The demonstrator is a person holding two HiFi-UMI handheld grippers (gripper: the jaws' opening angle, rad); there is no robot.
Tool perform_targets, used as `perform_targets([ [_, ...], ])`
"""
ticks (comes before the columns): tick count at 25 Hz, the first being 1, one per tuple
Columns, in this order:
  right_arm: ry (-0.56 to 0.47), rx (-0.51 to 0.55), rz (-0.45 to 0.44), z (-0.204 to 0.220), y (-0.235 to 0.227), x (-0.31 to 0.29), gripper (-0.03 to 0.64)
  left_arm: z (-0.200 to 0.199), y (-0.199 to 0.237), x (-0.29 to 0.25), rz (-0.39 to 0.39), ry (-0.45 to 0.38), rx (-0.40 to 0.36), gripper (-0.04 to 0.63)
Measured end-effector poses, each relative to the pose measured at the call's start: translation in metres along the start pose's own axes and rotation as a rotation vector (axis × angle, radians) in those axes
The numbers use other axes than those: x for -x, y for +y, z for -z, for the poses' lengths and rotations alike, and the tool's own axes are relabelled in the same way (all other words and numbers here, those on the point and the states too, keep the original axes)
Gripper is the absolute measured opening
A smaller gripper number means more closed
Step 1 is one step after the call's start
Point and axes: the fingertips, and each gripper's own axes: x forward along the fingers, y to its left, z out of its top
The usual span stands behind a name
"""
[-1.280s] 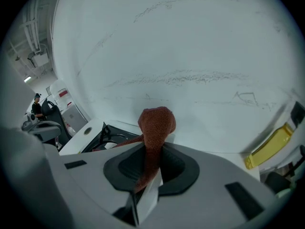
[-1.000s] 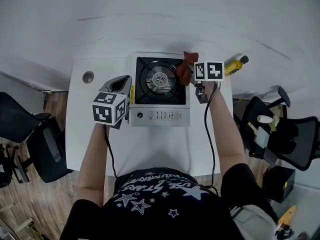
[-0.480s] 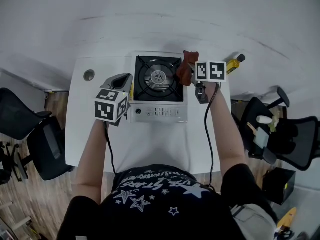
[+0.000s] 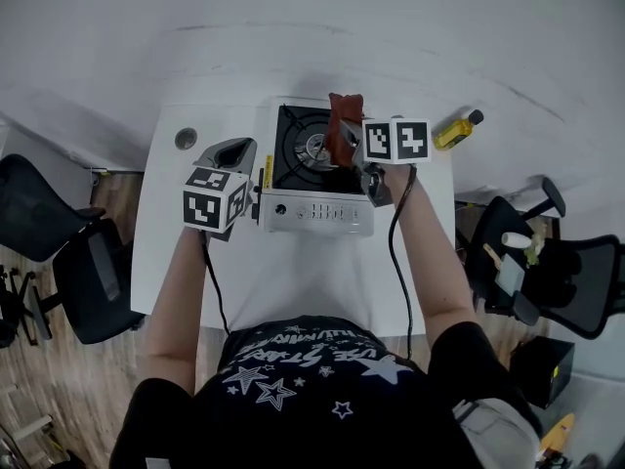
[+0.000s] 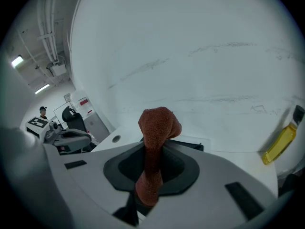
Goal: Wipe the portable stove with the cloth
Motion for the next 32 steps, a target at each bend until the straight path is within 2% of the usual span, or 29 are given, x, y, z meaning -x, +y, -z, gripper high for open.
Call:
perform_targets([
  [8, 0.031, 0.021, -0.156, -0.001, 0.087, -0.044, 0.06, 0.018, 0.033, 0.018, -0.033, 0.007, 0.04, 0.006],
  [14, 0.124, 0.063, -0.196, 0.019, 0.125, -0.09, 0.06, 0.033, 0.051, 0.023, -0.037, 0.021, 0.066, 0.006],
  [21, 0.208, 0.113, -0.119, 0.041, 0.111, -0.113, 0.06, 0.043, 0.06, 0.021, -0.024, 0.034, 0.081, 0.006],
  [32, 0.222, 0.053, -0.064, 0.052, 0.072, -0.1, 0.06, 0.044, 0.045, 0.012, 0.015, 0.051, 0.066, 0.006],
])
